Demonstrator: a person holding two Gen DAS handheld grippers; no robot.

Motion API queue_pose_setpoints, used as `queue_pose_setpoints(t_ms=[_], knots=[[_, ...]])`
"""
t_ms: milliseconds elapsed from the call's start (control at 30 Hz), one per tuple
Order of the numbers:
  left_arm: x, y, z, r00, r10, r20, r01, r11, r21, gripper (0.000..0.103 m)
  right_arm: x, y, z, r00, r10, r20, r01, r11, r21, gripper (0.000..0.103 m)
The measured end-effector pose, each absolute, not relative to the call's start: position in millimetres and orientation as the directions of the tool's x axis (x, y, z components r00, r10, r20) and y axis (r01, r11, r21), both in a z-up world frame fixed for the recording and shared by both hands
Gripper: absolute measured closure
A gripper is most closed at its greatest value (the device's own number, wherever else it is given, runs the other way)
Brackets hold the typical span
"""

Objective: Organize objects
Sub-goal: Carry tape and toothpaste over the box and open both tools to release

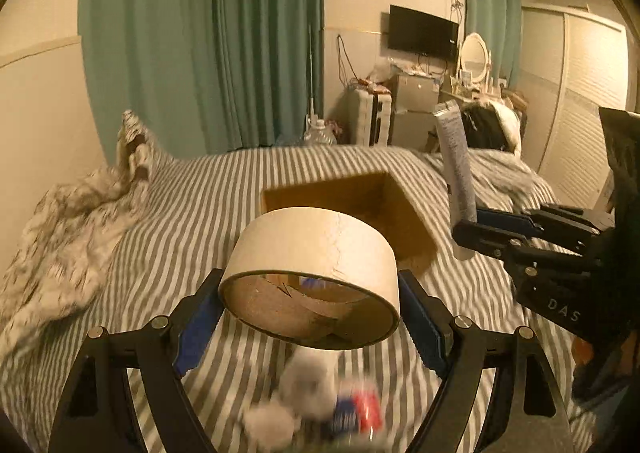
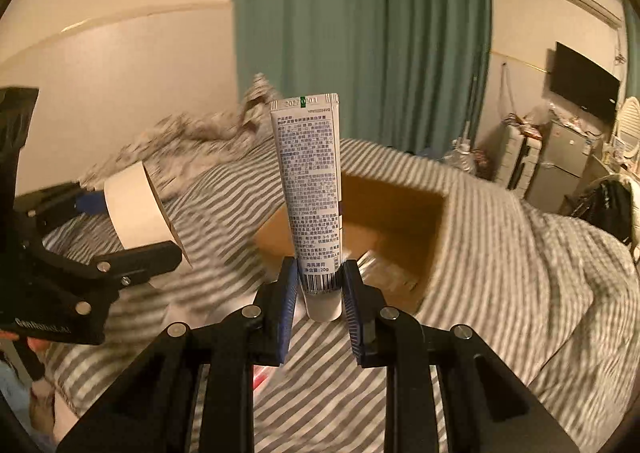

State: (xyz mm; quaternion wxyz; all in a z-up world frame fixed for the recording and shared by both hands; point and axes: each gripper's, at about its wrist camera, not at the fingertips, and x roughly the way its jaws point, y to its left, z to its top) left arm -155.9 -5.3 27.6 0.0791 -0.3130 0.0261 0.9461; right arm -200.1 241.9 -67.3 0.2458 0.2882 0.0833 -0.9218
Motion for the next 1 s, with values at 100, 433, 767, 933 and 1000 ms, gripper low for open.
queue_pose_setpoints(t_ms=[100,433,767,933,1000], knots=[[-202,3,24,-0.785,0.143,-0.602,-0.162,-0.986,-0.023,0.018,-241,249,-58,-0.718,-0.380,-0.583,0.464,-0.886,0.005,0.081],[-292,15,-31,-0.764,0.158,-0.626,-0.177,-0.984,-0.032,0.013,-338,259,-101,-0.646,-0.397,-0.652,0.429,-0.895,0.121,0.079],[-277,-5,-15,-0.762,0.141,-0.632,-0.126,-0.990,-0.069,0.000,-331,283,-94,-0.688,-0.383,-0.616,0.377,-0.914,0.148,0.053],[-232,-24,26,-0.802,0.119,-0.586,-0.100,-0.993,-0.065,0.000,-292,286,-57,-0.725,-0.378,-0.577,0.394,-0.913,0.103,0.052],[-210,-33,44,-0.816,0.116,-0.566,-0.091,-0.993,-0.072,0.000,-273,286,-40,-0.737,-0.381,-0.558,0.404,-0.910,0.088,0.051]])
